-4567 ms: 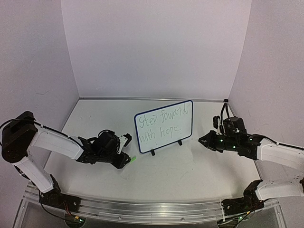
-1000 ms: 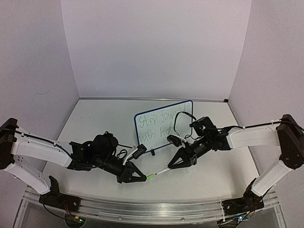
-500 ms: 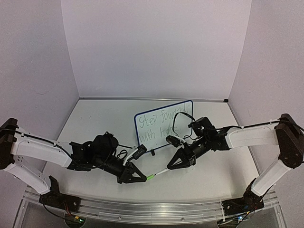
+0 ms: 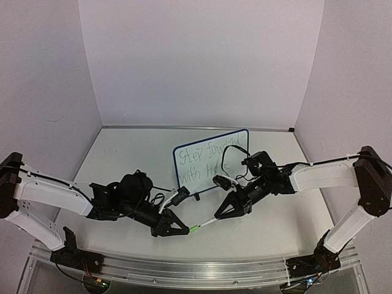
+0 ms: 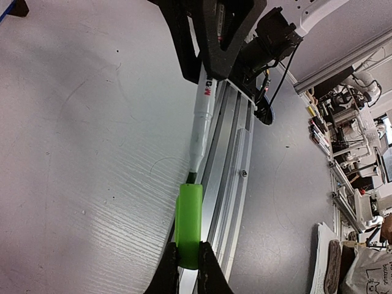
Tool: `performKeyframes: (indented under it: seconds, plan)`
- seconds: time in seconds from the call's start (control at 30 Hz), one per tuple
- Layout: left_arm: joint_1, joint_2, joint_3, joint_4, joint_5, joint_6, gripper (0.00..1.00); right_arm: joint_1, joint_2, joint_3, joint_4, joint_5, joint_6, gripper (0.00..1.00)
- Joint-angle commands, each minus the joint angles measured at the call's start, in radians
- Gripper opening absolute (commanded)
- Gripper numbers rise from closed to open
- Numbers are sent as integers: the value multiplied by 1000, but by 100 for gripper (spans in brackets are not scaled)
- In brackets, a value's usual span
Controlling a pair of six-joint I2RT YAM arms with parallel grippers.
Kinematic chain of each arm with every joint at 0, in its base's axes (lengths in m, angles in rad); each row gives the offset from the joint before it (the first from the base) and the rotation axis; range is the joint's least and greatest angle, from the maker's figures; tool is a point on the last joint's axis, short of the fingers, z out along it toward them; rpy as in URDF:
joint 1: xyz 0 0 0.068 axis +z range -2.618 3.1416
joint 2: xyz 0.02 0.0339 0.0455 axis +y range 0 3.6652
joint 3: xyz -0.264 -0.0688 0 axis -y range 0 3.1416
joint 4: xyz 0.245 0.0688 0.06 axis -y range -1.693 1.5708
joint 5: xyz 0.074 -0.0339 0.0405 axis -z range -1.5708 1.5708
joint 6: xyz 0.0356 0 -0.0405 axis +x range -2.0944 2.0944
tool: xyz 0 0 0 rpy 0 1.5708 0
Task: Write a sentence on the whiteboard
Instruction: Insert the whiteboard marker without the cap into the pen cap.
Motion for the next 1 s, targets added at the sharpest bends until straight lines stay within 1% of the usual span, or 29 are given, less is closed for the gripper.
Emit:
performKeyframes:
  seconds: [0.0,0.53,0.97]
  plan:
    - [-5,-1,49,37,-2,8,0,8,11,38,26,-19,-20,0]
    - [-7,-7,63,36,8,18,0,19,25,50,28,-48,-30,0]
    - [-7,12,109,59,13,33,0,33,16,60,28,-81,-32,0]
